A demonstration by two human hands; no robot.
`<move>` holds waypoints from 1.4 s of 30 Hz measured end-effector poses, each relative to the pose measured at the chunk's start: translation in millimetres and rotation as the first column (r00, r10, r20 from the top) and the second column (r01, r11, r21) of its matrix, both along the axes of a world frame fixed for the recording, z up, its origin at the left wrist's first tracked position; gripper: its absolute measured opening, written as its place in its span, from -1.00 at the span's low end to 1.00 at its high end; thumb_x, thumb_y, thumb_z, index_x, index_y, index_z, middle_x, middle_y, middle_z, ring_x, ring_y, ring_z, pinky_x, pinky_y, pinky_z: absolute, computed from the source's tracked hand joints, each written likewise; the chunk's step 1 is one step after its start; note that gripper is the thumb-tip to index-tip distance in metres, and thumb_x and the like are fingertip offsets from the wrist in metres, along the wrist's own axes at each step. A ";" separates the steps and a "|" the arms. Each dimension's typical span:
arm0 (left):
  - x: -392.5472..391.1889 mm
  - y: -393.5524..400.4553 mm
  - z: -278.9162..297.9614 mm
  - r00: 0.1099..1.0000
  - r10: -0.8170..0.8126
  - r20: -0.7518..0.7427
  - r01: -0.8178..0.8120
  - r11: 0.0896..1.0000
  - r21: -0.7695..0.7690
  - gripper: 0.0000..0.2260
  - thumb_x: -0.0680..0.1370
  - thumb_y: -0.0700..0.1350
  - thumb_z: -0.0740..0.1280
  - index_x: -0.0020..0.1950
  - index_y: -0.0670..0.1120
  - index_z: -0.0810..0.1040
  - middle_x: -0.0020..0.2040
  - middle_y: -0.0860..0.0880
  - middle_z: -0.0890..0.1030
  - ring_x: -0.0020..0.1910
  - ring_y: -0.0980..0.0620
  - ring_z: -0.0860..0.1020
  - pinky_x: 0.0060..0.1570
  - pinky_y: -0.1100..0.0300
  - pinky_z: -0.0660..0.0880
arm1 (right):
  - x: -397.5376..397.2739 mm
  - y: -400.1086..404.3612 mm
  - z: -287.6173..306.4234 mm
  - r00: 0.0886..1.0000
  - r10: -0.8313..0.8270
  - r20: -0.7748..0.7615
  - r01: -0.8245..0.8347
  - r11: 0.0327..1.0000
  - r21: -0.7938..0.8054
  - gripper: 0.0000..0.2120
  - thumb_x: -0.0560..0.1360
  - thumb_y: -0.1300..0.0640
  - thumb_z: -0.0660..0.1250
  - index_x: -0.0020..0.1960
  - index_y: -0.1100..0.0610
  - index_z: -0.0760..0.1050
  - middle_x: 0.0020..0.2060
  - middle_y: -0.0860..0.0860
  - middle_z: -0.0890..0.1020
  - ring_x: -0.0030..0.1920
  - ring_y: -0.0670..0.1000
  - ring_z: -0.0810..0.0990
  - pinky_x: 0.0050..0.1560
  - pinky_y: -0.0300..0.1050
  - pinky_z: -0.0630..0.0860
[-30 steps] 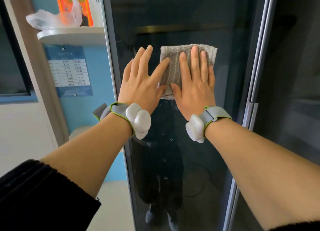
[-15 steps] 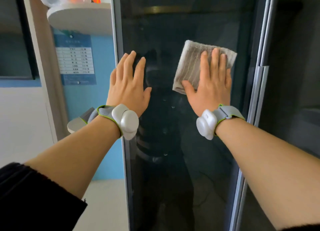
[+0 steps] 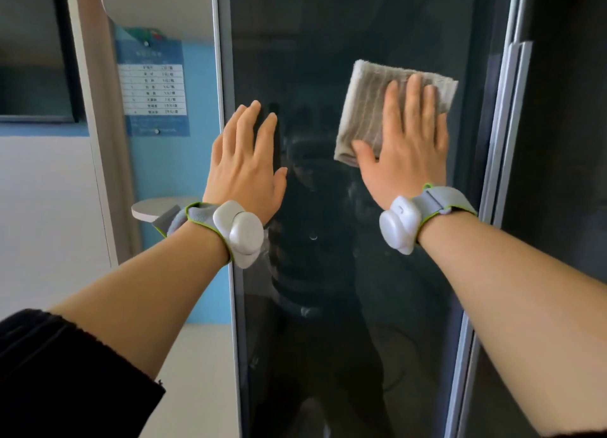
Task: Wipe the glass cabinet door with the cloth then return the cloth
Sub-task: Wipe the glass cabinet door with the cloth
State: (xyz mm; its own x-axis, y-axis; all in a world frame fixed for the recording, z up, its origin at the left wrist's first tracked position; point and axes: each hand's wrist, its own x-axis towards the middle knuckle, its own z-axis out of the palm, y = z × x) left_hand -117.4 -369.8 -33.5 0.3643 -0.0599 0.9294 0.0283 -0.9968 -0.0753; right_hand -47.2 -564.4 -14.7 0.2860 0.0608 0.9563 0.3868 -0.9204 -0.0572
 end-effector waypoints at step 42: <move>-7.0 5.0 -196.7 0.996 0.035 -0.078 -0.027 0.995 0.099 -0.41 0.50 -0.04 0.31 0.47 -0.12 0.19 0.50 -0.17 0.19 0.47 -0.21 0.14 0.39 -0.14 0.19 | -5.2 21.9 -219.0 1.000 0.021 0.011 -0.019 0.985 -0.174 -0.24 0.50 -0.19 0.15 0.53 0.10 -0.10 0.53 0.13 -0.06 0.51 0.16 -0.13 0.46 0.12 -0.15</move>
